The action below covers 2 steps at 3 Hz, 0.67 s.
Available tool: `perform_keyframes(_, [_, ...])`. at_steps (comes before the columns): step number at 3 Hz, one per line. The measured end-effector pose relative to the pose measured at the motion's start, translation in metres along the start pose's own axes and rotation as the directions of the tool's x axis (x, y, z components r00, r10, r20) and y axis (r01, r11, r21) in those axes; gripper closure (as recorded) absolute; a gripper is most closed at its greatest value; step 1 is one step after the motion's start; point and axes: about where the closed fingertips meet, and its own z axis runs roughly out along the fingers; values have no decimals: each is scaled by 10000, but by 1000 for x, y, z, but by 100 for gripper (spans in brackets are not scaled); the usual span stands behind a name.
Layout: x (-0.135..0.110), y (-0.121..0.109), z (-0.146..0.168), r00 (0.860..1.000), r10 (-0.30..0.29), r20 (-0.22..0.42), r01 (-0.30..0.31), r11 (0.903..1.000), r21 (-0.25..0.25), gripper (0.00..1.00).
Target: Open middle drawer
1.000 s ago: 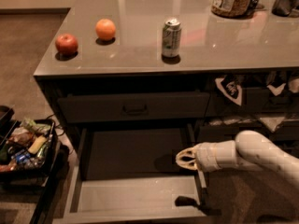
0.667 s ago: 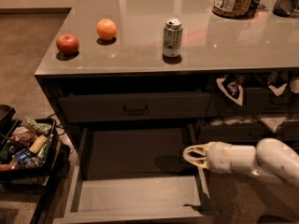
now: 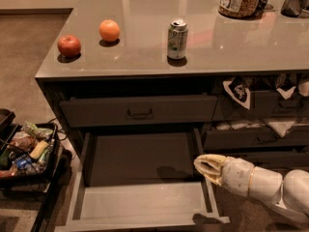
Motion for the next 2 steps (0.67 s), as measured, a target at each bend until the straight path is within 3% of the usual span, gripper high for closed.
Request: perform_keyframes(2, [0,0,0,10000,-2,-10,2,10000,2,58])
